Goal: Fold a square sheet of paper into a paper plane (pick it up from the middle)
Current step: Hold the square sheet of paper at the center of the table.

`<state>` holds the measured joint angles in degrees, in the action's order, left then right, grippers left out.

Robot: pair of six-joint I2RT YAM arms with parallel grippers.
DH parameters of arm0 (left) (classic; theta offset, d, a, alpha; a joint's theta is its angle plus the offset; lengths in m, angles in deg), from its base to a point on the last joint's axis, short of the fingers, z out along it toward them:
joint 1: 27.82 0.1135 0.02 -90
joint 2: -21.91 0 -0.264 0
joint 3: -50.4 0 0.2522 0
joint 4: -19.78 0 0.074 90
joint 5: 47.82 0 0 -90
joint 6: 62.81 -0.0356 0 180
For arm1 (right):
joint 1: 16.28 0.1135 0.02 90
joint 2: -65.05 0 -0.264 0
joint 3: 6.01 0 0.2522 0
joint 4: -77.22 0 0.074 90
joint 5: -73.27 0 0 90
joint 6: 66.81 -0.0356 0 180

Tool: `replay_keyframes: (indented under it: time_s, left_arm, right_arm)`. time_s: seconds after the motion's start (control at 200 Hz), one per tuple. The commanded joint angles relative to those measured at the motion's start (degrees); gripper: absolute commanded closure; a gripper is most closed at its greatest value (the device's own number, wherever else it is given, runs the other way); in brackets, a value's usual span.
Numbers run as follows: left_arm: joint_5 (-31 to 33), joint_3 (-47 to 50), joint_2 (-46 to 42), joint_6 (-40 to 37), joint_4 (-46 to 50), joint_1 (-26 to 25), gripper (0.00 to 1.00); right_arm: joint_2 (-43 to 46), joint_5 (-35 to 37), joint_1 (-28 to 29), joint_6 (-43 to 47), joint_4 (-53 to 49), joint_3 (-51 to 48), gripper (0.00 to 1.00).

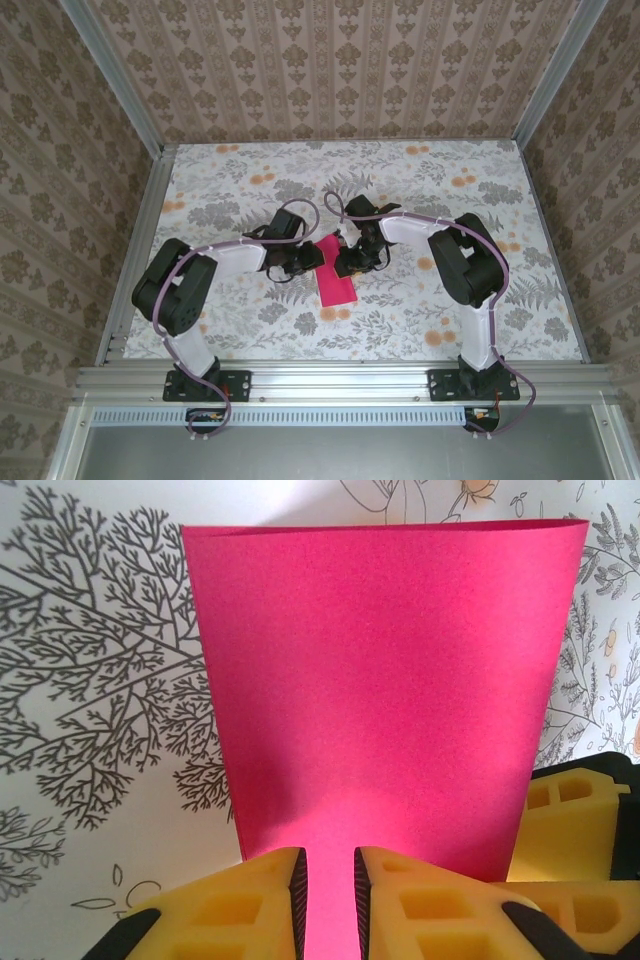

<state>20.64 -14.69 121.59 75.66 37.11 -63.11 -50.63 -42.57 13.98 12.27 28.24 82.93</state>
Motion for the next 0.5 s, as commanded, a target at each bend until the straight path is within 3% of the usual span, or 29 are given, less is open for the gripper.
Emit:
replay_keyframes:
  time_s: [0.0, 0.495]
  left_arm:
    - [-1.05, -1.87, 1.04, 0.76, -0.15, -0.40, 0.78]
    - [-1.22, -3.18, 2.89, 0.75, 3.08, -0.57, 0.80]
  right_arm:
    - [-4.64, 9.32, -0.64, -1.29, -4.61, -1.88, 0.69]
    - [-5.17, 9.33, -0.64, -1.55, -4.50, -2.05, 0.68]
